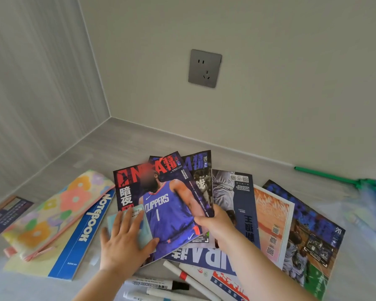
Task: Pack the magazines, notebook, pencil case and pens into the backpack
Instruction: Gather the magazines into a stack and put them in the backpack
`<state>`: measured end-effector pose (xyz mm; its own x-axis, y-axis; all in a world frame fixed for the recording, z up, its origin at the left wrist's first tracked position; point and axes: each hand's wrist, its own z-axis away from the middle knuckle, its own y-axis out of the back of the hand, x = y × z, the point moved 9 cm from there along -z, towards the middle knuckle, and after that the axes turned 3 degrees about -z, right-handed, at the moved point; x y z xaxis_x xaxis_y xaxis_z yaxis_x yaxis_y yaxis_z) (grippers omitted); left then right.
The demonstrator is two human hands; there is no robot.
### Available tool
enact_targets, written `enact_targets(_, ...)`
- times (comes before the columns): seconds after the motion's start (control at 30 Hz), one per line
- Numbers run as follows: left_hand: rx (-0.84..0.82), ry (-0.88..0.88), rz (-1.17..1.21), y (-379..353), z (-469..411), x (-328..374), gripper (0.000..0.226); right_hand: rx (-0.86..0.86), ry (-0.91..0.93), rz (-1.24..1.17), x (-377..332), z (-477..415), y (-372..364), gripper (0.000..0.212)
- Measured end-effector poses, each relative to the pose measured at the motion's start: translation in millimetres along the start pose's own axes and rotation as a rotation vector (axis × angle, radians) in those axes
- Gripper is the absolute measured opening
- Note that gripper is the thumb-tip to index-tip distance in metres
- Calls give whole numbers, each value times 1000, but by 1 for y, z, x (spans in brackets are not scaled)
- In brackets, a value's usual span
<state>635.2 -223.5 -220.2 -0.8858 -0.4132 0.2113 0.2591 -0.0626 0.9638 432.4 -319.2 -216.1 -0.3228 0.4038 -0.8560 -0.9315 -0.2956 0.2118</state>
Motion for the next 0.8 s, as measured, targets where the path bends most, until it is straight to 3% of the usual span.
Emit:
enact_targets(0.07,-13,20,-26,3,0,-10,90,55,-2,-15,6,11,19,30)
enact_targets(0.27,-38,20,-171,10,-3,-6,69,167,-35,58,36,51,84,18)
enact_targets(0.37,-13,-43,-18,12,-9,32,57,160,-43,185,44,65,102,13)
enact_targets(0.43,-96,-75,153,4,-15,65,60,164,-16,216,42,70,107,4)
enact_targets(0.53,-209,-56,188,-10,-24,94,71,238,-21,102,37,67,118,10)
enact_targets(0.67,-221,-3,195,-8,-36,106,76,300,-120,-29,36,57,131,11)
enact_targets(0.8,-201,12,208,-6,-39,110,76,246,-190,33,42,47,122,35)
